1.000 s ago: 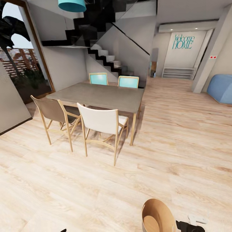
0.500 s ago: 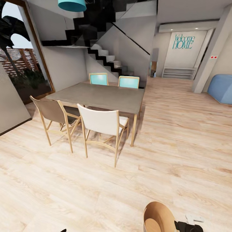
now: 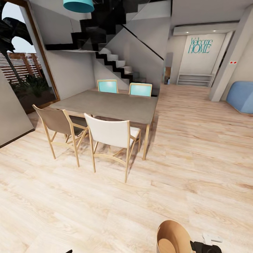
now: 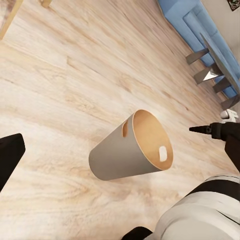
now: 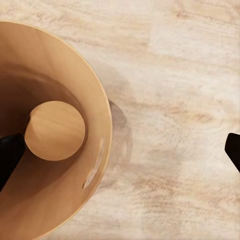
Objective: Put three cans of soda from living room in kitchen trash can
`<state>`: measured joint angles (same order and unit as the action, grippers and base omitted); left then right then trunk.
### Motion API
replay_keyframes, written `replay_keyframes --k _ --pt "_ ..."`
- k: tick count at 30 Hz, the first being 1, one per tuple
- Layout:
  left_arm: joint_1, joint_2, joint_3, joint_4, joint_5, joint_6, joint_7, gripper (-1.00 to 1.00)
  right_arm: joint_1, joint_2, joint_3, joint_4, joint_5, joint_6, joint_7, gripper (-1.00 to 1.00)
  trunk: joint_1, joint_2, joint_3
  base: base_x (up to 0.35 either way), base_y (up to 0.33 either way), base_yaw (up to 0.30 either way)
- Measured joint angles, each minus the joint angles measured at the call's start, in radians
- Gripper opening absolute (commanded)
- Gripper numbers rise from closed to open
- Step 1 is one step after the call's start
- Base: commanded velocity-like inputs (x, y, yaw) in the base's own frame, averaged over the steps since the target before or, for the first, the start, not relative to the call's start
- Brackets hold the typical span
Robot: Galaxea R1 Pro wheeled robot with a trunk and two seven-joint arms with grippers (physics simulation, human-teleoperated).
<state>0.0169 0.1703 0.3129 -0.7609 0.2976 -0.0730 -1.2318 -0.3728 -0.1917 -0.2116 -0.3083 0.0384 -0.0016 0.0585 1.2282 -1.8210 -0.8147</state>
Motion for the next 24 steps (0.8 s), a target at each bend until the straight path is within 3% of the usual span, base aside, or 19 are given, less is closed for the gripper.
replay_keyframes --k 17,24 --pt "0.0 0.0 0.0 0.0 0.0 0.001 0.0 1.0 0.0 0.0 0.0 0.0 0.0 0.0 0.0 1.0 0.0 0.0 0.0 0.0 0.0 0.0" --pt "0.0 0.0 0.0 0.0 0.0 0.001 0.0 1.0 0.0 0.0 0.0 0.0 0.0 0.0 0.001 1.0 0.027 -0.049 -0.024 0.0 0.0 0.0"
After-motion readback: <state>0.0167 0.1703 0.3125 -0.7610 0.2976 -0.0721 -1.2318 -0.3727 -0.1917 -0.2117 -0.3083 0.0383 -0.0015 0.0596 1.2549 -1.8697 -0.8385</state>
